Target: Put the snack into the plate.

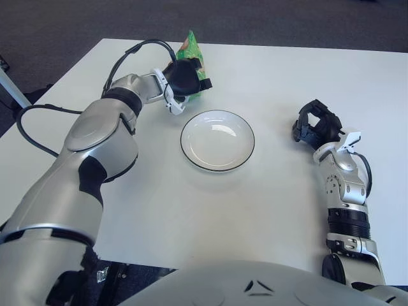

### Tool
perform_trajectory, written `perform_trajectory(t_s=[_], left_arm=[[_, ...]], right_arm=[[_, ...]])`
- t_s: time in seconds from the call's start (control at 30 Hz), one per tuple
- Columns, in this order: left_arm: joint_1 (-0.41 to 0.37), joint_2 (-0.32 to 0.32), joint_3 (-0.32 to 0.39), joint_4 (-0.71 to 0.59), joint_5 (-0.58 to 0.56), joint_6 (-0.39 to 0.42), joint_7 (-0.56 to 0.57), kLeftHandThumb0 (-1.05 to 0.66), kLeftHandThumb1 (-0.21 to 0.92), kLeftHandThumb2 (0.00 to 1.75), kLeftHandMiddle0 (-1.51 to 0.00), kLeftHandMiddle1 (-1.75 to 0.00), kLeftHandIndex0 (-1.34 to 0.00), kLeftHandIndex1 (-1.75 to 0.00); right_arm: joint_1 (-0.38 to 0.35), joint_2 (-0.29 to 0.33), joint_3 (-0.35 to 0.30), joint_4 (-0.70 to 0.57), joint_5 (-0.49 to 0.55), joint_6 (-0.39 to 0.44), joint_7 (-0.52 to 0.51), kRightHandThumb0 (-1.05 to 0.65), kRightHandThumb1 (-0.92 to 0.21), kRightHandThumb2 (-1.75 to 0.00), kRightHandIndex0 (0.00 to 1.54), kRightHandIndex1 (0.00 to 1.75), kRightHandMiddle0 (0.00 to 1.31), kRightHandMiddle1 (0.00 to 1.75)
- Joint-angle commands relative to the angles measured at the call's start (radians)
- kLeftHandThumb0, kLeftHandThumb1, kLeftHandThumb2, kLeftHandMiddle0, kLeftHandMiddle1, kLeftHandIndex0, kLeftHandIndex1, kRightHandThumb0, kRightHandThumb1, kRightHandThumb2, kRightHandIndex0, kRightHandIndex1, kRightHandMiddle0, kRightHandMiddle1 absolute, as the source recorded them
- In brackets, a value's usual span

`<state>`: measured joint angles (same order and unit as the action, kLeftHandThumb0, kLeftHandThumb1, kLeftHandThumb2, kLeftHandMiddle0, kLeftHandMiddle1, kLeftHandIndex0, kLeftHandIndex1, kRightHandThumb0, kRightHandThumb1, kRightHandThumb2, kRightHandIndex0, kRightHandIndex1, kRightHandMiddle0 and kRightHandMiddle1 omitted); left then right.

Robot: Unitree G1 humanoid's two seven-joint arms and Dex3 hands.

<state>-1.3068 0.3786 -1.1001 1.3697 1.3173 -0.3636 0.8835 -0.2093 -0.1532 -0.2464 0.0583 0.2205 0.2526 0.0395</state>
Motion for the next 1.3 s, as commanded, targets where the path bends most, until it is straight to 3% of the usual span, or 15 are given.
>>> perform_trajectory(t_s=[0.0, 0.1, 0.17, 0.2, 0.3, 0.37, 0.47, 0.63, 0.9, 1.0, 1.13, 1.27], left_arm=[[0.018, 0.017, 0.014, -0.004, -0.019, -0.011, 0.036, 0.0, 0.01, 1.55, -0.87, -1.41, -0.74, -1.75], [0.027, 0.026, 0.018, -0.014, -0.028, -0.03, 0.064, 0.0, 0.04, 1.59, -0.75, -1.63, -0.71, -1.75], [0.032, 0.032, 0.02, -0.027, -0.032, -0.048, 0.087, 0.0, 0.05, 1.6, -0.71, -1.68, -0.69, -1.75], [0.034, 0.035, 0.022, -0.035, -0.032, -0.058, 0.098, 0.0, 0.05, 1.54, -0.81, -1.5, -0.7, -1.75], [0.041, 0.039, 0.037, -0.049, -0.048, -0.099, 0.116, 0.0, 0.06, 1.47, -0.92, -1.29, -0.69, -1.75], [0.05, 0.043, 0.06, -0.057, -0.074, -0.142, 0.116, 0.0, 0.07, 1.45, -0.93, -1.27, -0.66, -1.75], [0.074, 0.058, 0.101, -0.093, -0.126, -0.227, 0.102, 0.0, 0.11, 1.46, -0.85, -1.46, -0.58, -1.75], [0.13, 0.113, 0.195, -0.24, -0.248, -0.376, -0.024, 0.0, 0.18, 1.44, -0.75, -1.63, -0.49, -1.75], [0.183, 0.138, 0.322, -0.347, -0.386, -0.446, -0.229, 0.0, 0.2, 1.44, -0.73, -1.67, -0.47, -1.75], [0.225, 0.194, 0.404, -0.469, -0.504, -0.508, -0.378, 0.0, 0.19, 1.44, -0.73, -1.66, -0.48, -1.75], [0.314, 0.222, 0.489, -0.588, -0.634, -0.512, -0.535, 0.0, 0.18, 1.44, -0.76, -1.62, -0.5, -1.75], [0.381, 0.223, 0.557, -0.662, -0.698, -0.504, -0.607, 0.0, 0.15, 1.47, -0.79, -1.6, -0.52, -1.75]], right_arm=[[0.058, 0.019, 0.006, 0.037, 0.005, 0.048, -0.001, -0.46, -0.38, -1.24, 1.26, 1.75, 0.57, 1.75], [0.058, 0.018, 0.007, 0.038, 0.004, 0.048, 0.001, -0.46, -0.38, -1.24, 1.26, 1.75, 0.57, 1.75], [0.058, 0.017, 0.008, 0.039, 0.004, 0.045, 0.004, -0.46, -0.38, -1.24, 1.26, 1.75, 0.57, 1.75], [0.059, 0.016, 0.009, 0.04, 0.003, 0.044, 0.006, -0.46, -0.38, -1.24, 1.26, 1.75, 0.57, 1.75], [0.059, 0.014, 0.011, 0.043, 0.001, 0.04, 0.011, -0.47, -0.37, -1.25, 1.27, 1.75, 0.57, 1.75], [0.059, 0.012, 0.014, 0.045, 0.0, 0.039, 0.015, -0.47, -0.37, -1.25, 1.27, 1.75, 0.57, 1.75], [0.057, 0.008, 0.015, 0.049, -0.003, 0.039, 0.019, -0.47, -0.37, -1.25, 1.27, 1.75, 0.57, 1.75], [0.053, 0.002, 0.019, 0.052, -0.004, 0.043, 0.025, -0.47, -0.37, -1.25, 1.28, 1.75, 0.58, 1.75], [0.047, -0.001, 0.023, 0.061, -0.002, 0.043, 0.034, -0.47, -0.37, -1.26, 1.28, 1.75, 0.58, 1.75], [0.046, -0.002, 0.023, 0.067, 0.002, 0.038, 0.044, -0.47, -0.37, -1.26, 1.27, 1.75, 0.58, 1.75], [0.044, -0.002, 0.025, 0.076, -0.001, 0.03, 0.051, -0.47, -0.37, -1.26, 1.27, 1.75, 0.58, 1.75], [0.042, -0.006, 0.027, 0.08, -0.004, 0.028, 0.056, -0.47, -0.37, -1.26, 1.27, 1.75, 0.58, 1.75]])
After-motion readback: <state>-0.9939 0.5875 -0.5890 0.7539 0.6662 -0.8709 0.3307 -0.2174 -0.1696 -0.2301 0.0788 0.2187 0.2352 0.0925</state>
